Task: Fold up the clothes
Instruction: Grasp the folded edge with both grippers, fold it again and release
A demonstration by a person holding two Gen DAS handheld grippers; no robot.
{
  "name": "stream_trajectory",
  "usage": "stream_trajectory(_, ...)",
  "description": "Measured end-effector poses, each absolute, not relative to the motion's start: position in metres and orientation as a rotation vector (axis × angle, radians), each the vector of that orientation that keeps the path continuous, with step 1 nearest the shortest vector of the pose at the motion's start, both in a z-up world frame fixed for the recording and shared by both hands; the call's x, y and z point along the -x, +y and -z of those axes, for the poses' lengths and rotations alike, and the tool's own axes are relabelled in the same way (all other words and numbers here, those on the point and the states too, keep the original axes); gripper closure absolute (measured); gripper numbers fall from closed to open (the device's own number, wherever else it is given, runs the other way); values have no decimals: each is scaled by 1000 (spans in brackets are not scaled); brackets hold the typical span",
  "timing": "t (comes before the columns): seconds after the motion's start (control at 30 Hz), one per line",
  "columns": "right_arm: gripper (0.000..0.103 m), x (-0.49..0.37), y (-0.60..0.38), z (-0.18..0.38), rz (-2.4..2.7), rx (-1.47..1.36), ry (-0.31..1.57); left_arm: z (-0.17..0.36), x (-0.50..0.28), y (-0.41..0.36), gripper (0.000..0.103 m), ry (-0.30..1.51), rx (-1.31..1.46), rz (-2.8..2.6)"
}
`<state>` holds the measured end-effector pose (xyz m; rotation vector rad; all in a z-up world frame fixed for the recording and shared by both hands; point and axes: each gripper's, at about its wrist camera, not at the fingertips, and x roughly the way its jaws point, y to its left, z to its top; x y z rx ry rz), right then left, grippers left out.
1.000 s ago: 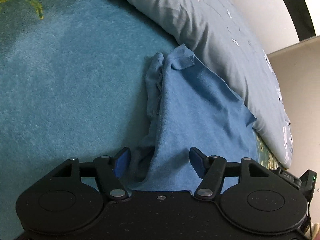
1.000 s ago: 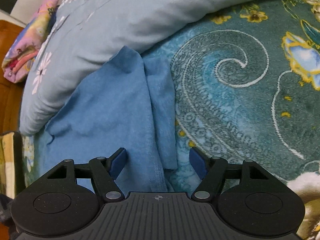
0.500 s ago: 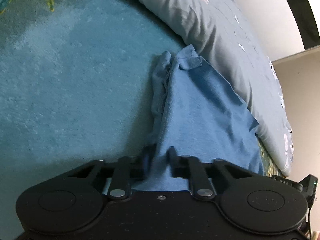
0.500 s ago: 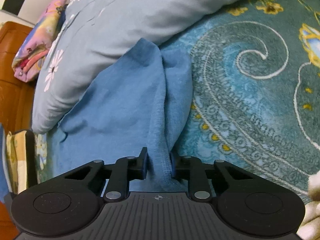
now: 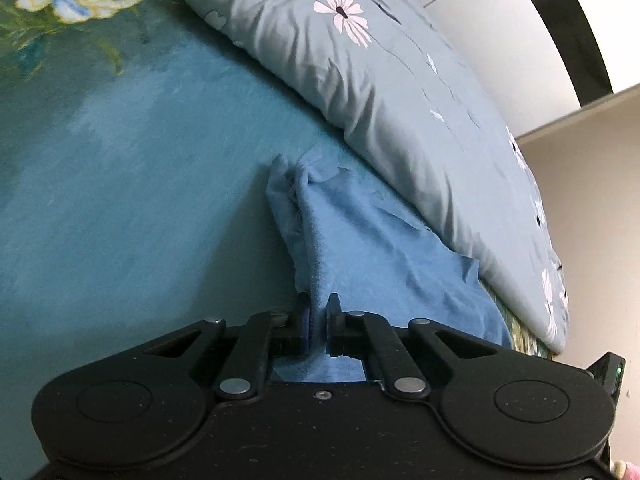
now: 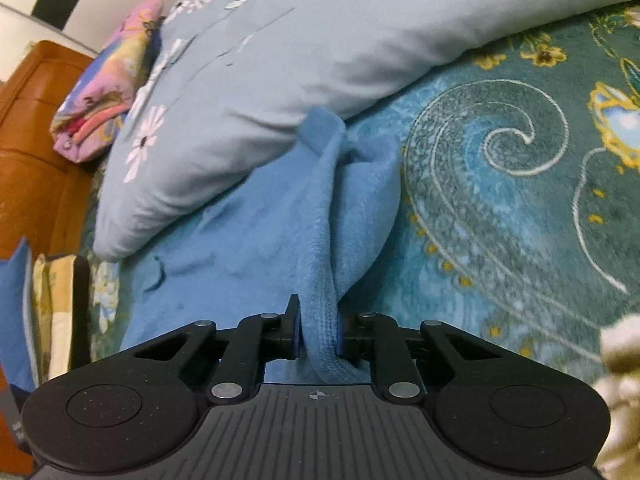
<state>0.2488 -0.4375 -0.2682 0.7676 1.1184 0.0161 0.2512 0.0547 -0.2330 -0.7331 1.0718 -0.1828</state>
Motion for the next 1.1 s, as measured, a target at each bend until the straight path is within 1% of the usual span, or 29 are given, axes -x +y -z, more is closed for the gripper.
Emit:
stream_trajectory(0.17,90,-200,-429,270,-6,-795,1168,244,-205,60,99,1141,722,159)
stream_trajectory(0.3,90,-172,-427,286,52,-840,1212,265,-182,59,101,1208,685,98)
stream_trajectory(0.5,89,-169,-428,302,91,-864,1232,275,-176,64,100,1203,733,75)
stream_trajectory(0.67,82,-175,-424,298,90,-776,1265,269,-179,64,99,1204,729,90)
stream_trajectory(0.7,79,-175,-422,295,89,-753,1268,267,-180,64,97,1203,738,95)
stream_trajectory(0.73,76,-175,-420,292,83,-736,1271,265,-180,65,89,1207,745,97)
stream_trajectory(0.77,71,-174,-419,289,76,-723,1273,264,-180,65,80,1216,748,100)
stream_trajectory(0.83,62,-167,-419,282,68,-700,1272,262,-178,65,74,1232,748,101)
stream_trajectory(0.9,62,-157,-422,275,80,-687,1272,260,-175,66,72,1245,742,98)
stream_trajectory(0.97,62,-144,-428,271,115,-709,1272,259,-168,68,67,1254,758,80)
stream_trajectory(1.1,62,-118,-435,272,212,-783,1270,263,-153,73,66,1290,832,33)
